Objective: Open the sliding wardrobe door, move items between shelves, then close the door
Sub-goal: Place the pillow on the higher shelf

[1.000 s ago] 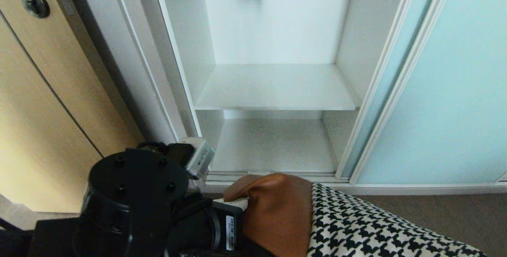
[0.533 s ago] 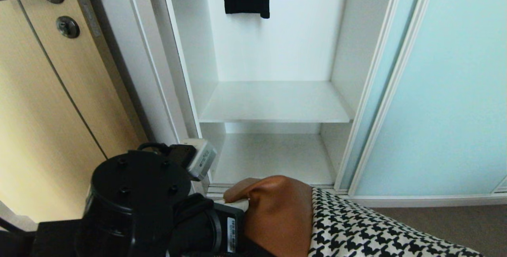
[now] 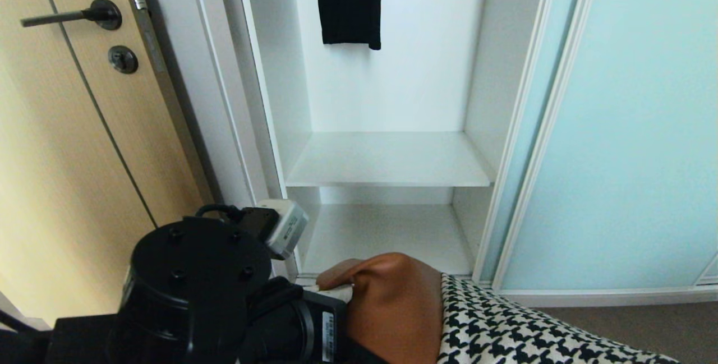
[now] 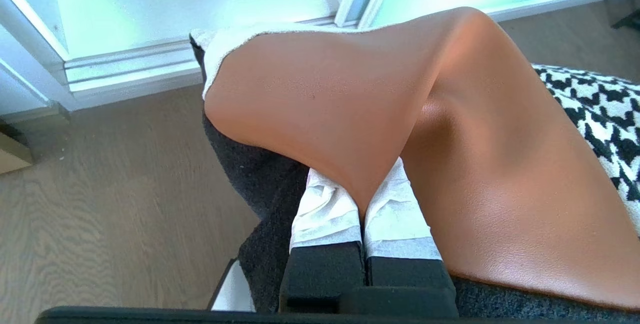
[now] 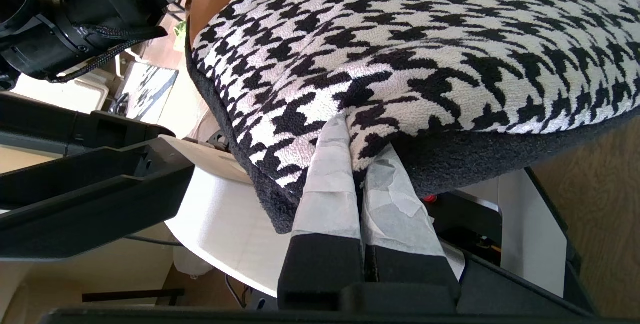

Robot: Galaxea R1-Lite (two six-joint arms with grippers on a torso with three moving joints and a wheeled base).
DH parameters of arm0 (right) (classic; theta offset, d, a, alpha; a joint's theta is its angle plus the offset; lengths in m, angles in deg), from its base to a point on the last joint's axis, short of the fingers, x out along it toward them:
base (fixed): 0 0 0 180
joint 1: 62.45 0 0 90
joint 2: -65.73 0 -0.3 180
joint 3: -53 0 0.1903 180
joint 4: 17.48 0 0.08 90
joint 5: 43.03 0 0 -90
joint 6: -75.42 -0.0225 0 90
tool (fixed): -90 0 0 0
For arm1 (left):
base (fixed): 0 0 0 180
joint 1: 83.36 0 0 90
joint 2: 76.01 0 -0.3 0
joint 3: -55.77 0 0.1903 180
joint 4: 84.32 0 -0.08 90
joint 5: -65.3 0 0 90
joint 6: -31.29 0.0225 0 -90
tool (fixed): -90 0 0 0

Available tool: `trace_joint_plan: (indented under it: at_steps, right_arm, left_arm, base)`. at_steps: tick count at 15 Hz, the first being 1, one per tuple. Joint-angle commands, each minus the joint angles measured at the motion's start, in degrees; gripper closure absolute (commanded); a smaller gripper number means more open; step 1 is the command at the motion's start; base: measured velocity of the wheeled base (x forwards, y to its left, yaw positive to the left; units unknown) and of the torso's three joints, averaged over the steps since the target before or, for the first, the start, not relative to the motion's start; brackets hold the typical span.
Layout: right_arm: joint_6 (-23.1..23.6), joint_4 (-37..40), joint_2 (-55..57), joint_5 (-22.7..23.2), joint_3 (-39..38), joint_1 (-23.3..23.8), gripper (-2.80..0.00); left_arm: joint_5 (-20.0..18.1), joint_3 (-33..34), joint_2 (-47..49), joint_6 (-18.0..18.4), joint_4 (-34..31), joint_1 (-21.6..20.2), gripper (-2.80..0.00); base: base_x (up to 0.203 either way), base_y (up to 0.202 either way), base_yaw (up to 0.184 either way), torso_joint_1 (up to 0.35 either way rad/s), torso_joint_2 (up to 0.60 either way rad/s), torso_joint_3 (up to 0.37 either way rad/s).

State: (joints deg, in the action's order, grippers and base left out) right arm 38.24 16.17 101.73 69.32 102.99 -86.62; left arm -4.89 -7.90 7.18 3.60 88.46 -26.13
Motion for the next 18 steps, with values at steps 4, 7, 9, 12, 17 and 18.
trace_joint_plan:
  at_steps: [4, 7, 9, 12, 17, 18]
  right_arm:
    - [-0.2, 0.1, 0.1, 0.2, -0.1, 0.0, 0.00]
    - [-0.2, 0.1, 0.2, 0.2, -0.3, 0.0, 0.00]
    - [-0.2, 0.0, 0.2, 0.2, -0.7, 0.0, 0.00]
    - [-0.1, -0.3, 0.2, 0.2, -0.8, 0.0, 0.00]
    - [-0.1, -0.3, 0.2, 0.3, -0.9, 0.0, 0.00]
    - [-0.1, -0.3, 0.2, 0.3, -0.9, 0.0, 0.00]
  left_arm:
    - [0.2, 0.3, -0.2, 0.0, 0.1, 0.0, 0.00]
    - [0.1, 0.4, 0.2, -0.1, 0.1, 0.0, 0.00]
    - [0.0, 0.3, 0.3, 0.0, 0.0, 0.0, 0.00]
    - [0.0, 0.4, 0.4, -0.1, 0.0, 0.0, 0.00]
    - [0.0, 0.8, 0.4, 0.0, 0.1, 0.0, 0.00]
    - [0.0, 0.8, 0.5, -0.1, 0.1, 0.0, 0.00]
  base:
    - [0.000, 0.000, 0.000, 0.000, 0.00, 0.000]
    - [0.000, 0.000, 0.000, 0.000, 0.00, 0.000]
    - [0.054, 0.000, -0.001, 0.000, 0.00, 0.004]
    - [0.194, 0.000, 0.001, 0.007, 0.00, 0.004]
    - [0.195, 0.000, 0.001, 0.003, 0.00, 0.003]
    - [0.201, 0.000, -0.004, -0.001, 0.00, 0.007]
